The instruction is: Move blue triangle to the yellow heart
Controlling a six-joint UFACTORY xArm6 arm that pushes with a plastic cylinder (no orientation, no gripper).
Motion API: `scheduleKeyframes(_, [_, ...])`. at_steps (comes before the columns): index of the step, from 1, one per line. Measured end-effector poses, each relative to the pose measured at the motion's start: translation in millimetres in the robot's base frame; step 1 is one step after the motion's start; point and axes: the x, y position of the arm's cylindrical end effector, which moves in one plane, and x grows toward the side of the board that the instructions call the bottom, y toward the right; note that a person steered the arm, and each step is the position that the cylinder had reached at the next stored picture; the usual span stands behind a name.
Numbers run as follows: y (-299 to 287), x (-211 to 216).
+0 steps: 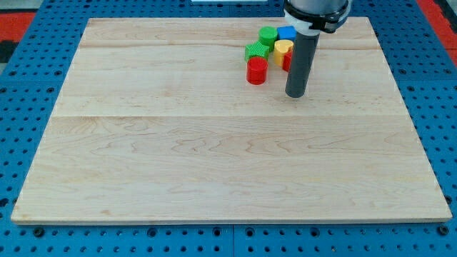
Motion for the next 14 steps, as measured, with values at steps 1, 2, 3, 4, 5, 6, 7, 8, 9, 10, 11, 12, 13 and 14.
scheduleKeyframes(1, [0, 2])
scheduleKeyframes(2, [0, 12])
scheduleKeyframes(3, [5, 23])
scheduleKeyframes(4, [37, 15])
scheduleKeyframes(5, [115, -29])
scheduleKeyframes(6, [151, -64])
scheduleKeyframes(7, [148, -90])
scheduleKeyframes(8, [148, -90])
scheduleKeyframes(9, [148, -93])
scheduleKeyframes(10, [148, -101])
scheduleKeyframes(11, [148, -123])
scheduleKeyframes(12, [146, -159])
scheduleKeyframes(13, [116, -189])
scheduleKeyframes(14, [86, -201])
